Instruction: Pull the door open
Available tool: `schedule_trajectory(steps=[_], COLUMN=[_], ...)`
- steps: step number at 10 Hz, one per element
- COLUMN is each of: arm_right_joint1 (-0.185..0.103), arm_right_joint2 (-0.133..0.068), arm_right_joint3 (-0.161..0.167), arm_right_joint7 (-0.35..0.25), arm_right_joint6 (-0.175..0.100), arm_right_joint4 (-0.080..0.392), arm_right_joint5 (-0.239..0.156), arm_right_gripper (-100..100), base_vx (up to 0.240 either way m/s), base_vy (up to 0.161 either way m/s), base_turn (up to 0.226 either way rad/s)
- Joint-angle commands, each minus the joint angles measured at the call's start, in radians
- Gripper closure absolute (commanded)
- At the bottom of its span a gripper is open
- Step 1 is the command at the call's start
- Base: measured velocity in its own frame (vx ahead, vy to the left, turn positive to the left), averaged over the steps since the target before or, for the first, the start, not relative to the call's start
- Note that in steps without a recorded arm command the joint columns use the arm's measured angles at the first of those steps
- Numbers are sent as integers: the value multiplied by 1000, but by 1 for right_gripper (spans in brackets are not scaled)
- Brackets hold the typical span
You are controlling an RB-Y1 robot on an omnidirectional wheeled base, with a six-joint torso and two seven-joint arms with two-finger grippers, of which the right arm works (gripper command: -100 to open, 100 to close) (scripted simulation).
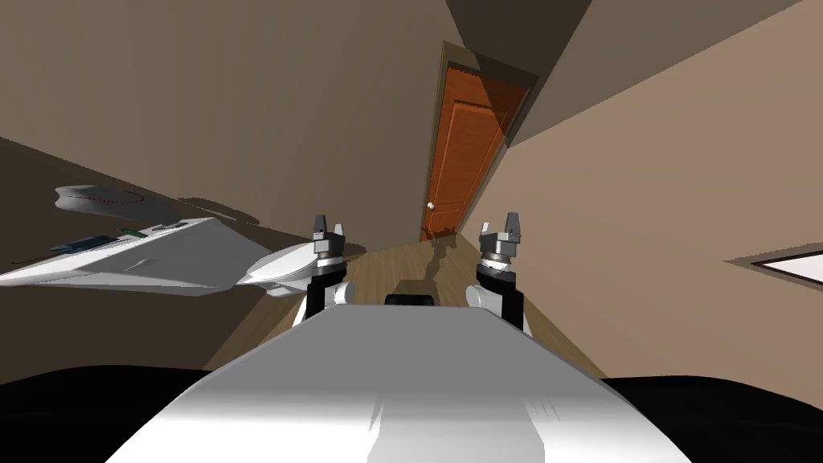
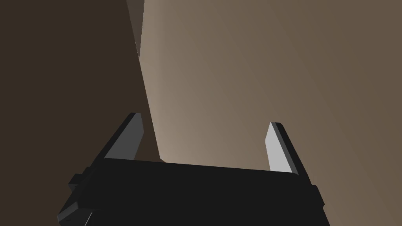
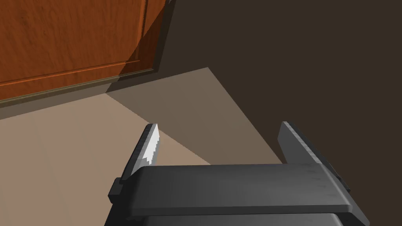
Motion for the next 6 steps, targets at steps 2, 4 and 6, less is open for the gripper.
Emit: schedule_trajectory(steps=[2,4,6], arm_right_joint1=[-17,-32,-48], arm_right_joint2=[-14,-25,-35], arm_right_joint3=[-5,-9,-13], arm_right_joint7=[26,51,76], arm_right_joint6=[-14,-27,-41], arm_right_joint4=[47,90,135], arm_right_joint5=[14,28,41], arm_right_gripper=[-100,-100,-100], base_vx=[71,121,118], base_vy=[-12,-9,-23], base_turn=[15,19,16])
